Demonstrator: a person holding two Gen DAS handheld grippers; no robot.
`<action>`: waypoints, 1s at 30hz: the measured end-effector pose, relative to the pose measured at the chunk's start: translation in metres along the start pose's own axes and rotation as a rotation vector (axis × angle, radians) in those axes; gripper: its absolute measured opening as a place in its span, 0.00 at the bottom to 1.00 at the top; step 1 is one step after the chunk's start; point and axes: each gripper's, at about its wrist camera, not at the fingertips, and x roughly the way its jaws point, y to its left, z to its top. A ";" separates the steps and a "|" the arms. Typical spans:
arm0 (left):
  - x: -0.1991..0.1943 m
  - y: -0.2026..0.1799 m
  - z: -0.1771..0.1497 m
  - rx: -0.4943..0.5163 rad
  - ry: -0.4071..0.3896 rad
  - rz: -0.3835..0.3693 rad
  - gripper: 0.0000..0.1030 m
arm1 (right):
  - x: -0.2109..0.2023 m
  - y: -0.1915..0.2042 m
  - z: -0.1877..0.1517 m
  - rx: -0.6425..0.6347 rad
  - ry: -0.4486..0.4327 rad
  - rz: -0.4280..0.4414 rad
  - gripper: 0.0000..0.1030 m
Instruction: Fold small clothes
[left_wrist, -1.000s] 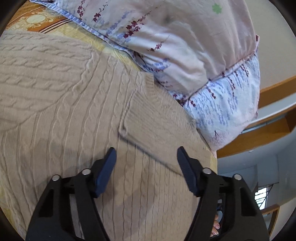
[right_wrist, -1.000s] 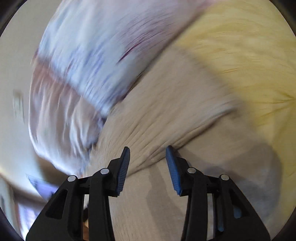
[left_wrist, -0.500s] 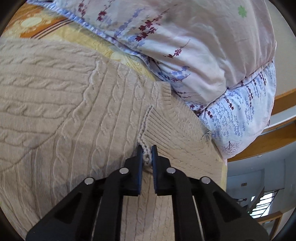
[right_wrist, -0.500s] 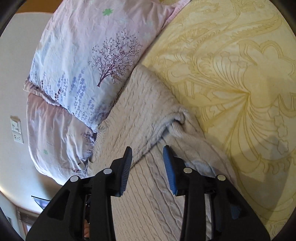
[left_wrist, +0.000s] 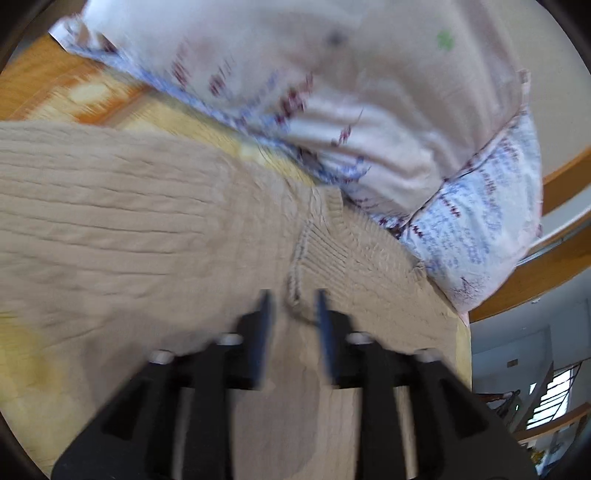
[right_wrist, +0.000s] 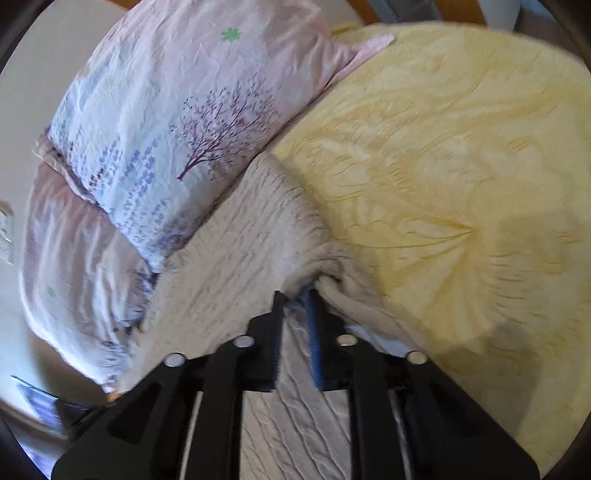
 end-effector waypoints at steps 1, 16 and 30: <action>-0.020 0.009 -0.003 0.002 -0.045 0.018 0.56 | -0.006 0.004 -0.003 -0.023 -0.032 -0.013 0.36; -0.157 0.177 -0.010 -0.332 -0.279 0.214 0.64 | 0.039 0.107 -0.059 -0.513 0.120 0.023 0.66; -0.152 0.205 0.003 -0.486 -0.311 0.124 0.64 | 0.040 0.104 -0.059 -0.479 0.144 0.083 0.78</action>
